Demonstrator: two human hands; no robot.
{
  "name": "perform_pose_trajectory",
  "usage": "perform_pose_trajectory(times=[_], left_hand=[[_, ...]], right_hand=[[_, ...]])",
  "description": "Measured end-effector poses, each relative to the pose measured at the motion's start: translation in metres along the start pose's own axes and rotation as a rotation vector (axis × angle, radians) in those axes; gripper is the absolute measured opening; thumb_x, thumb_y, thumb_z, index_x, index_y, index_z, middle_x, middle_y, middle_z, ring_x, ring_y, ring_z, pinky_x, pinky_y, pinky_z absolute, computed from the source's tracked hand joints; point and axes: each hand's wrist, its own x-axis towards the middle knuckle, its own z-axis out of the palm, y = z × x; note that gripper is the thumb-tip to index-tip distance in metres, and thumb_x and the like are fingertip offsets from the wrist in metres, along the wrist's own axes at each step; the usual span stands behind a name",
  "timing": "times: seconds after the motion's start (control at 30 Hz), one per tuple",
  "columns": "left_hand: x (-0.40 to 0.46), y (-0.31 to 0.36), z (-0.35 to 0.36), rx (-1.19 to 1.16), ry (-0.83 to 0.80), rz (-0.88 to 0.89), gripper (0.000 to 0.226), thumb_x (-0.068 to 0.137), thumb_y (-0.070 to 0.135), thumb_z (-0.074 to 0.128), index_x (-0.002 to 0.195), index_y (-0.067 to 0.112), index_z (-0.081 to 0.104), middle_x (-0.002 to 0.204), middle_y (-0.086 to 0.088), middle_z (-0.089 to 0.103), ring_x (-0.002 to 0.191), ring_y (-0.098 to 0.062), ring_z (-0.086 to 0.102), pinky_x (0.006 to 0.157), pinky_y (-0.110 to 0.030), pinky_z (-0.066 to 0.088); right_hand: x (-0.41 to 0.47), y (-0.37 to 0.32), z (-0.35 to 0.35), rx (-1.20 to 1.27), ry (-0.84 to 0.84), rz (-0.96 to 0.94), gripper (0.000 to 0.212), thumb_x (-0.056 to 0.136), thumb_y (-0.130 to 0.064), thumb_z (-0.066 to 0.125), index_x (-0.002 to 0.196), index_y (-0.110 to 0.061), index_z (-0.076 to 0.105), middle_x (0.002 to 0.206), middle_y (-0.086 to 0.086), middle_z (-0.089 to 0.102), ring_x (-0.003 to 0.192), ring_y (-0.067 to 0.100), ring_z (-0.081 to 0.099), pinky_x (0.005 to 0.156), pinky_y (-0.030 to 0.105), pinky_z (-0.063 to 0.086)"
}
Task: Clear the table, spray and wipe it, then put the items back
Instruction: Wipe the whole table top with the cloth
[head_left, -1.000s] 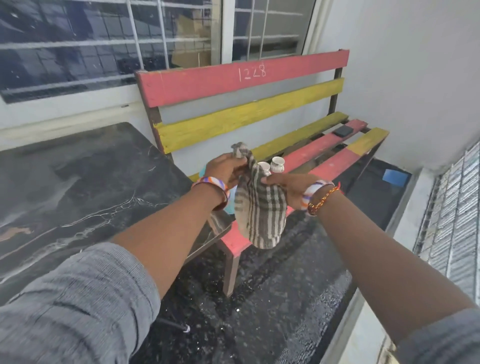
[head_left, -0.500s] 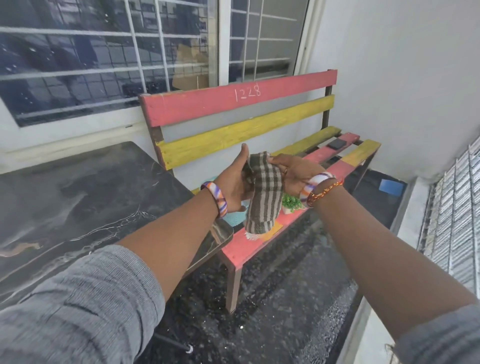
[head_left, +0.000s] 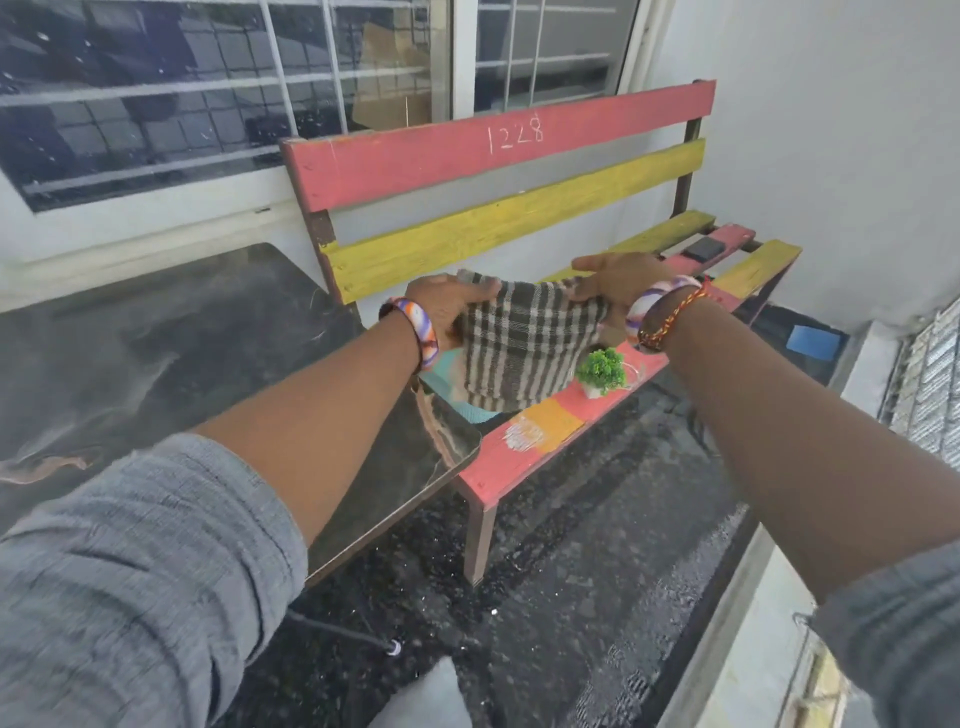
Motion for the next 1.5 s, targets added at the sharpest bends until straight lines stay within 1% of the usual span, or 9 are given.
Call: perform_pose_trajectory(times=[0.17,0.33,0.53,0.63,0.83,0.93,1.13,1.37,1.5], left_hand=[[0.052,0.001,-0.012,0.328,0.103,0.16,0.036,0.076,0.029,0.074,0.061,0.014,0.045,0.062,-0.009,0.043,0.057,-0.018,0.041,0.061,-0.027,0.038],[0.117,-0.002,-0.016,0.354,-0.012,0.137,0.054,0.078,0.017,0.072,0.127,0.004,0.051,0.134,-0.013,0.051,0.114,-0.028,0.054,0.086,-0.034,0.05],[0.192,-0.004,-0.023,0.891,0.057,0.079,0.045,0.076,0.026,0.074,0.118,0.01,0.064,0.116,-0.008,0.065,0.105,-0.025,0.061,0.08,-0.026,0.044],[0.223,-0.004,-0.025,0.737,0.081,0.005,0.025,0.074,0.03,0.074,0.093,0.014,0.069,0.073,-0.004,0.058,0.066,-0.016,0.053,0.062,-0.028,0.041],[0.267,-0.012,-0.01,0.065,0.226,-0.137,0.068,0.079,0.039,0.067,0.136,0.009,0.045,0.152,-0.012,0.033,0.139,-0.028,0.032,0.114,-0.045,0.024],[0.292,-0.019,-0.014,0.079,0.333,-0.183,0.071,0.086,0.043,0.056,0.143,0.008,0.033,0.153,-0.012,0.031,0.139,-0.028,0.032,0.114,-0.041,0.025],[0.33,-0.05,-0.032,0.316,0.413,-0.327,0.031,0.09,0.024,0.057,0.107,-0.002,0.059,0.103,-0.016,0.061,0.103,-0.027,0.055,0.085,-0.036,0.047],[0.353,-0.119,-0.026,0.738,0.389,-0.489,0.027,0.091,0.024,0.054,0.067,0.026,0.042,0.067,0.005,0.038,0.068,-0.013,0.045,0.063,-0.023,0.037],[0.35,-0.136,-0.018,0.875,0.357,-0.539,0.035,0.09,0.019,0.054,0.122,0.005,0.052,0.112,-0.017,0.063,0.097,-0.03,0.059,0.082,-0.034,0.046]], right_hand=[[0.058,0.012,0.013,-0.004,-0.033,-0.139,0.021,0.079,-0.003,0.07,0.086,-0.023,0.069,0.114,0.012,0.066,0.097,0.018,0.065,0.092,0.033,0.053],[0.126,0.02,0.032,-0.216,-0.121,-0.195,0.018,0.088,-0.009,0.063,0.105,-0.005,0.068,0.103,0.01,0.067,0.073,0.012,0.058,0.071,0.02,0.052],[0.199,0.021,0.04,-0.505,-0.234,-0.133,0.043,0.095,-0.033,0.05,0.061,-0.007,0.048,0.058,0.007,0.036,0.052,0.018,0.031,0.051,0.028,0.025],[0.233,0.023,0.048,-0.212,-0.152,0.006,0.051,0.086,-0.047,0.058,0.094,0.003,0.068,0.081,0.015,0.064,0.072,0.027,0.058,0.07,0.036,0.042],[0.291,0.019,0.077,0.517,-0.329,0.285,0.072,0.055,-0.056,0.08,0.106,-0.008,0.065,0.114,0.015,0.067,0.103,0.03,0.065,0.088,0.05,0.051],[0.334,0.03,0.1,0.416,-0.346,0.182,0.121,0.028,-0.041,0.092,0.133,-0.004,0.047,0.135,0.017,0.053,0.122,0.035,0.052,0.101,0.059,0.04],[0.377,0.04,0.133,0.137,-0.45,0.06,0.032,0.078,-0.003,0.07,0.107,0.0,0.055,0.1,0.012,0.063,0.088,0.024,0.06,0.076,0.034,0.052],[0.401,0.091,0.162,-0.47,-0.718,-0.284,0.046,0.089,-0.005,0.054,0.128,-0.008,0.028,0.07,0.005,0.053,0.057,0.024,0.053,0.053,0.037,0.047],[0.403,0.106,0.177,-0.636,-0.873,-0.519,0.056,0.085,0.003,0.057,0.13,-0.005,0.025,0.101,0.012,0.052,0.076,0.027,0.056,0.063,0.034,0.04]])
